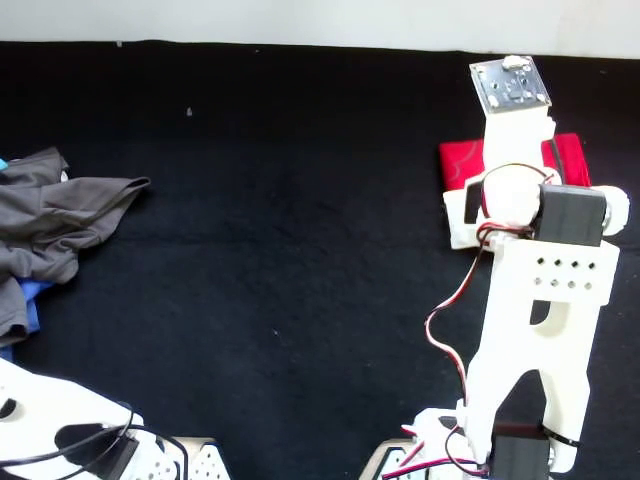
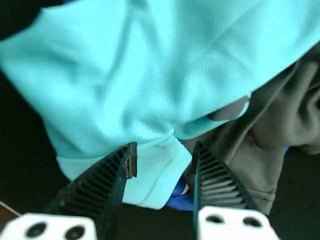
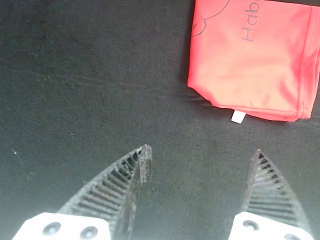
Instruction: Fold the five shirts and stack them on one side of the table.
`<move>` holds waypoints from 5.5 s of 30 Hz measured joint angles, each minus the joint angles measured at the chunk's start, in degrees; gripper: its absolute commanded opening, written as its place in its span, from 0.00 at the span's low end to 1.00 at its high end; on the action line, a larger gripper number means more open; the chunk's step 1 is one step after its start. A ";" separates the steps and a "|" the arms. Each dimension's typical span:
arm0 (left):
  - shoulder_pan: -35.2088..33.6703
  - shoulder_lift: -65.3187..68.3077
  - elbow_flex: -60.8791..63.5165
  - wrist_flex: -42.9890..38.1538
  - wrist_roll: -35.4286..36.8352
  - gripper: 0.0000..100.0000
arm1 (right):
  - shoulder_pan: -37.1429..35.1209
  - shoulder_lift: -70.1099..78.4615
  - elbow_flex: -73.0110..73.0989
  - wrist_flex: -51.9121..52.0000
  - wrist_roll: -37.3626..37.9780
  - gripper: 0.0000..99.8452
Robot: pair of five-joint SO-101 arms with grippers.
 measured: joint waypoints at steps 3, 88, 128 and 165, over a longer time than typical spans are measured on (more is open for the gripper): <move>-0.26 3.96 0.00 -2.20 -0.09 0.19 | 0.00 0.00 0.00 0.00 0.00 0.30; 55.56 -64.79 65.05 10.90 5.27 0.17 | 0.26 -0.35 4.66 0.00 -0.35 0.30; 4.31 -41.14 59.16 5.80 -10.73 0.17 | -20.31 45.71 -0.53 -31.47 -12.22 0.30; 5.80 -34.46 55.47 5.71 -10.81 0.17 | -54.24 64.53 -25.41 -12.66 -12.13 0.17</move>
